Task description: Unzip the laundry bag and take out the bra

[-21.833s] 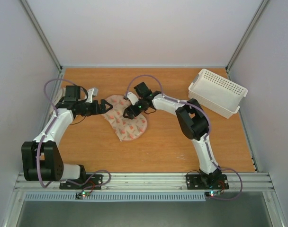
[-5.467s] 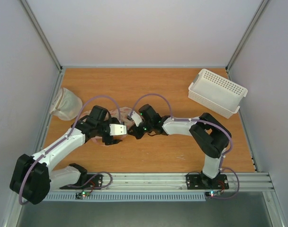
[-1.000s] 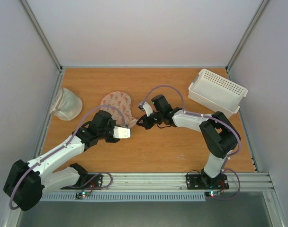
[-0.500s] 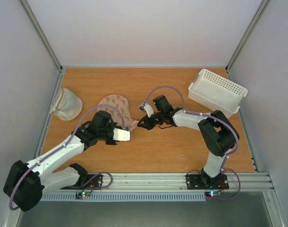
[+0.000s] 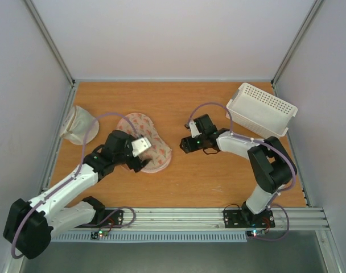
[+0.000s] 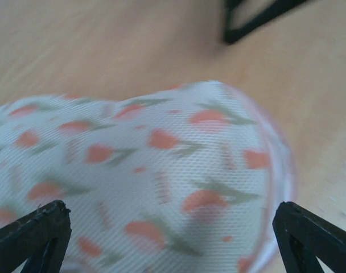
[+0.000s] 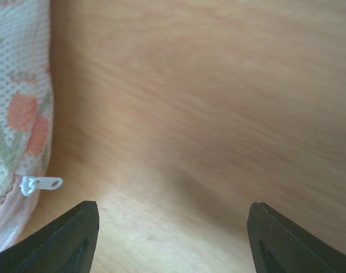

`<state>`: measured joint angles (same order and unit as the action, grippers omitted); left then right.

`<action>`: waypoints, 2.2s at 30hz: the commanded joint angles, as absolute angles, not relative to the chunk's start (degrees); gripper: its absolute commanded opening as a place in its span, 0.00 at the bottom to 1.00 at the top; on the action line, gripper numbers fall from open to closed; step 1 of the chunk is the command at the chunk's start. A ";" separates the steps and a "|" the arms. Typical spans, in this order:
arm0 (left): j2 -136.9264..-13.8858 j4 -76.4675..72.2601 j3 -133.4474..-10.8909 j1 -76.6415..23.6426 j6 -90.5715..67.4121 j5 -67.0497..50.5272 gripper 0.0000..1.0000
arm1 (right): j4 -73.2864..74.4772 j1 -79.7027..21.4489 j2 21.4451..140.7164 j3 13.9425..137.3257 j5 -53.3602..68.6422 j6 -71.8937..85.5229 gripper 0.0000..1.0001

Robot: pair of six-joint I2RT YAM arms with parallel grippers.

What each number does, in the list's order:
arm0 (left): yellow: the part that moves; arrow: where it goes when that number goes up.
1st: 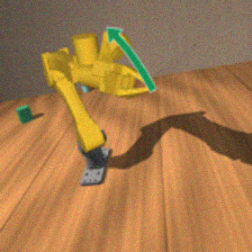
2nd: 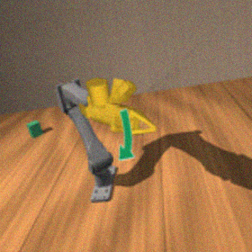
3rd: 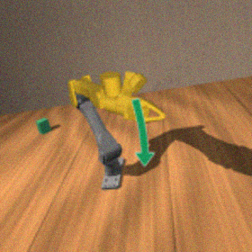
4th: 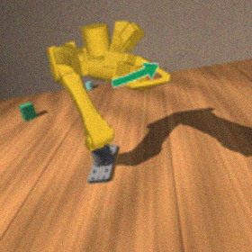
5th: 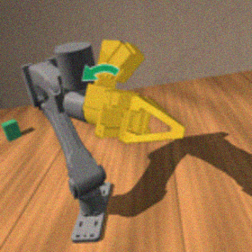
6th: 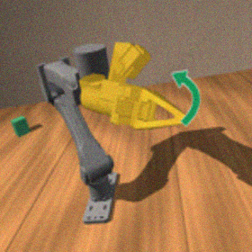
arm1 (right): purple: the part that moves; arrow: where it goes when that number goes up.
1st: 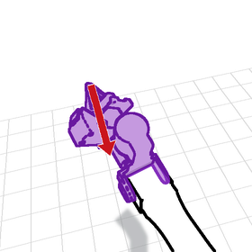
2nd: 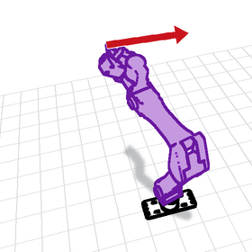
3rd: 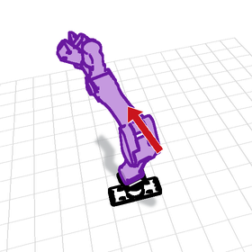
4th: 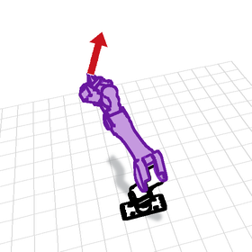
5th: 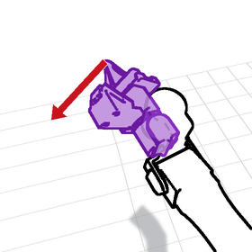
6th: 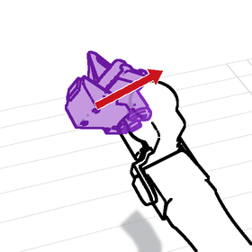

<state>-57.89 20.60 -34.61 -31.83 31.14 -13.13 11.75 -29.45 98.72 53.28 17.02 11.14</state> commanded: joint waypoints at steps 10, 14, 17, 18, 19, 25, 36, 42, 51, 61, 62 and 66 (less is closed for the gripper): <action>-45.75 15.34 -31.01 -9.53 -25.26 5.19 0.99 | 17.38 -46.30 97.69 71.59 -14.07 9.40 0.78; -40.67 15.69 -25.59 -3.26 -32.13 6.20 0.99 | 14.05 -53.78 102.88 76.10 -8.62 7.43 0.80; -37.31 15.71 -22.07 -0.73 -34.56 6.69 0.98 | 14.72 -58.28 106.97 79.85 -7.70 4.68 0.78; -36.19 15.31 -20.97 1.20 -35.04 6.65 0.98 | 15.28 -59.43 108.23 80.94 -7.16 3.87 0.76; -35.21 14.68 -20.02 2.00 -35.32 6.53 0.98 | 16.19 -60.43 109.78 82.16 -6.83 3.18 0.75; -32.38 11.47 -18.15 3.67 -35.22 6.11 0.98 | 19.90 -63.88 116.44 87.48 -5.27 2.47 0.70; -31.02 10.51 -16.89 4.05 -36.89 4.19 0.99 | 23.47 -64.07 122.71 92.27 -7.81 4.07 0.56; -31.24 10.23 -16.72 4.21 -36.92 3.89 0.99 | 25.57 -65.72 125.23 93.33 -18.22 1.46 0.56; -31.35 9.75 -16.44 4.24 -37.36 3.27 0.98 | 26.86 -67.66 126.51 94.79 -31.61 -1.46 0.35; -31.46 9.23 -16.17 4.31 -37.68 2.41 0.99 | 27.28 -67.62 124.17 95.39 -32.31 -1.23 0.02; -31.46 9.23 -16.17 4.31 -37.70 2.38 0.99 | 27.39 -67.60 123.92 95.55 -32.32 -1.23 0.01; -31.54 9.20 -16.17 4.30 -37.62 2.37 0.99 | 27.86 -67.29 122.34 96.10 -31.58 -0.88 0.01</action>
<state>-31.75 12.56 -16.78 3.90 -37.10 2.76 27.55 -67.59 126.80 94.13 -30.85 -1.08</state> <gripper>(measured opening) 0.986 0.021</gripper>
